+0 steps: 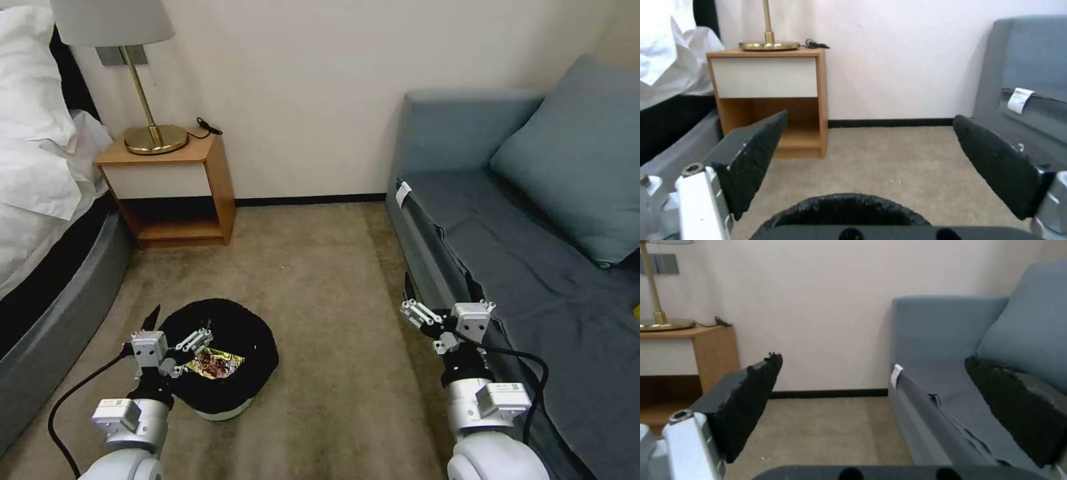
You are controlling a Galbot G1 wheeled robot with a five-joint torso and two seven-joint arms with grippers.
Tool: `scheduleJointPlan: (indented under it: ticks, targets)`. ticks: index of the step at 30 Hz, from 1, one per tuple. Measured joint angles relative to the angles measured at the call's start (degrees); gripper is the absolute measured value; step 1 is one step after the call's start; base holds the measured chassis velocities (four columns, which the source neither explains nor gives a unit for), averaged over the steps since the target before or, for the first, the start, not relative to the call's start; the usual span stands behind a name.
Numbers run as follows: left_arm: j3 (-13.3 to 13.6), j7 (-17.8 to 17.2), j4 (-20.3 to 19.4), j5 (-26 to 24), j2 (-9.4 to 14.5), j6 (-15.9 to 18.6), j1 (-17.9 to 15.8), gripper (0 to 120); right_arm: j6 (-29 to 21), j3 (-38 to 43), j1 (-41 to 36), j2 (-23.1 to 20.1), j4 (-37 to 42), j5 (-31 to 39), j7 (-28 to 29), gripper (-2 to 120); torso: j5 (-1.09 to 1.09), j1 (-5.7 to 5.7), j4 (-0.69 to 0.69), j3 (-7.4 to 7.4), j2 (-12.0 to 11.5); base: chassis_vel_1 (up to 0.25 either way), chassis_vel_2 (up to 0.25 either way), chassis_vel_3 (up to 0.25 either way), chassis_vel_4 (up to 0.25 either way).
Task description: Pick up the trash bin, then pick up the garbage on the floor and place it into the trash bin.
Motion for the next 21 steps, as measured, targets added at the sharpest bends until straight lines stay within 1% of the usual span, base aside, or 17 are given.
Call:
scheduleJointPlan:
  ticks: [21]
  targets:
    - [0.3, -0.5, -0.1, 0.3, 0.0, -0.4, -0.1, 100, 0.3, -0.6, 0.0, 0.4, -0.6, -0.2, 0.1, 100, 0.01, 0.0, 0.0, 0.0, 0.0, 0.0, 0.0, 0.0, 0.0]
